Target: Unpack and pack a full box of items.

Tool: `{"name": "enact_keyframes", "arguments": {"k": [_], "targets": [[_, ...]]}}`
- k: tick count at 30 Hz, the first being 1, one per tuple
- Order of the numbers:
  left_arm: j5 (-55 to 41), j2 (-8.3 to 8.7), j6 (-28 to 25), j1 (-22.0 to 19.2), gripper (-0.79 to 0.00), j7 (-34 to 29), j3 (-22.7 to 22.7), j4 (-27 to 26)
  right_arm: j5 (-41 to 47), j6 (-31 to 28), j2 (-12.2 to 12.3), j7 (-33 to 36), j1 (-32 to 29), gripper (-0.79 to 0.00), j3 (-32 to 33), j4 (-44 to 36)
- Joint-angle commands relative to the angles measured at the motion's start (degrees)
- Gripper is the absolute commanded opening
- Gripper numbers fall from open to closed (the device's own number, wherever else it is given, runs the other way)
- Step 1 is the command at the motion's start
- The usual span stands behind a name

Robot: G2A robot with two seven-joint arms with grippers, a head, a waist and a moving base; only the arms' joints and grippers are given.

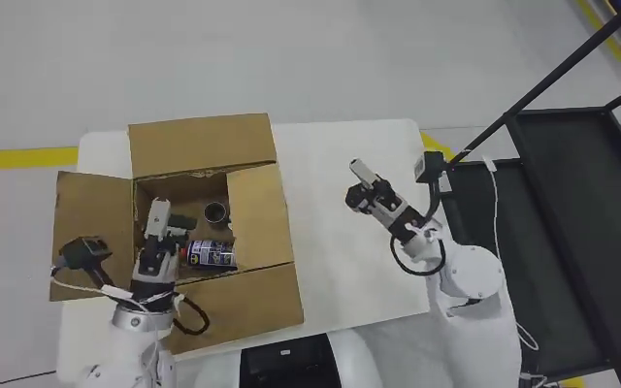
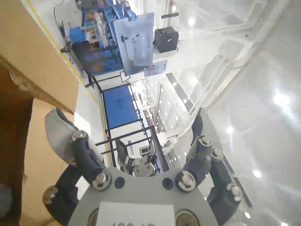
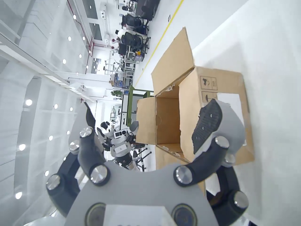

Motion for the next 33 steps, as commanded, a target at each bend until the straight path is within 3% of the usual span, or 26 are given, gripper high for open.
{"name": "enact_keyframes", "arguments": {"k": [1, 5, 21, 27, 33], "targets": [[-0.4, 0.35, 4.5, -1.3, 0.0, -3.4, 0.0, 0.0, 1.4, -2.9, 0.1, -1.6, -1.3, 0.0, 1.0, 0.1], [0.8, 1.09, 6.7, -4.6, 0.0, -6.0, -2.3, 0.0, 1.7, -3.4, 0.1, -2.0, -1.6, 0.0, 1.0, 0.1], [0.7, 1.11, 6.8, -4.6, 0.0, -6.1, -2.2, 0.2, 1.7, -3.4, 0.1, -2.0, -1.6, 0.0, 1.0, 0.1], [4.0, 2.65, 14.2, -7.3, 0.0, -17.4, -4.8, 1.6, 1.7, -3.4, 0.1, -2.0, -1.6, 0.0, 1.0, 0.1], [3.2, 4.79, 24.6, -12.8, 0.0, -35.7, -11.6, 0.8, 1.7, -3.4, 0.1, -2.0, -1.6, 0.0, 1.0, 0.1]]}}
